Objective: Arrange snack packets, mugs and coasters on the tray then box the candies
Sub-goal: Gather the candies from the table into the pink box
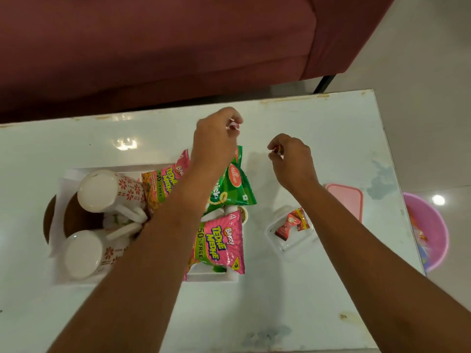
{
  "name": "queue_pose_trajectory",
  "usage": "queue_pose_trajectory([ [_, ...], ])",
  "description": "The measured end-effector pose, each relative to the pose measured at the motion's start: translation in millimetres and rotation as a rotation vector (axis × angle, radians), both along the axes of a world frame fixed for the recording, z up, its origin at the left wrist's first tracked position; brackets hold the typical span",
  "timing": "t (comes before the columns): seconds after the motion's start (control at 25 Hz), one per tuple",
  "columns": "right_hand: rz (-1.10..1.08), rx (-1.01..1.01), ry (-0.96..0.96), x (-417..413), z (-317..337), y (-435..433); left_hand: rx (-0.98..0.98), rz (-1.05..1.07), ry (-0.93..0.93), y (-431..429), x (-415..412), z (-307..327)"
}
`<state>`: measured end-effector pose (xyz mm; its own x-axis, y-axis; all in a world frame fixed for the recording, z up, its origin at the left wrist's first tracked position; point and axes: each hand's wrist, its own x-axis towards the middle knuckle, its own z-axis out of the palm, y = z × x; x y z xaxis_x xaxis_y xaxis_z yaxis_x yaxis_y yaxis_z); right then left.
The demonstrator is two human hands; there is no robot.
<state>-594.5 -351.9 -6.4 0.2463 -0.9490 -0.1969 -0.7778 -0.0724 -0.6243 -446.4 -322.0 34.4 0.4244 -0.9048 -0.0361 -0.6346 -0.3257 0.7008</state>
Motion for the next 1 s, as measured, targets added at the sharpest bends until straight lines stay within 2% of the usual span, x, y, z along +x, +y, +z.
queue_pose_trajectory([
  [0.12, -0.114, -0.009, -0.025, -24, 21, 19, 0.046, -0.024, 0.213, 44, -57, 21],
  [0.2, -0.183, -0.021, -0.026, -45, 33, 43, 0.061, -0.011, 0.29, 72, -81, 20],
  [0.36, -0.292, -0.021, 0.085, -72, 36, 100, 0.183, -0.043, 0.221, 106, -108, 1],
  [0.52, -0.25, -0.017, 0.213, -76, 22, 132, 0.303, -0.185, 0.119, 116, -117, -1],
  [0.64, -0.28, -0.012, 0.174, -81, 21, 134, 0.326, -0.206, 0.069, 117, -116, 3],
  [0.8, -0.455, 0.006, 0.1, -101, 18, 130, 0.273, -0.248, -0.084, 126, -118, -1],
  [0.88, -0.472, 0.006, 0.175, -111, 8, 124, 0.296, -0.319, -0.09, 128, -122, -6],
  [1.0, -0.342, 0.095, 0.357, -119, -9, 114, 0.45, -0.39, -0.092, 129, -130, -12],
])
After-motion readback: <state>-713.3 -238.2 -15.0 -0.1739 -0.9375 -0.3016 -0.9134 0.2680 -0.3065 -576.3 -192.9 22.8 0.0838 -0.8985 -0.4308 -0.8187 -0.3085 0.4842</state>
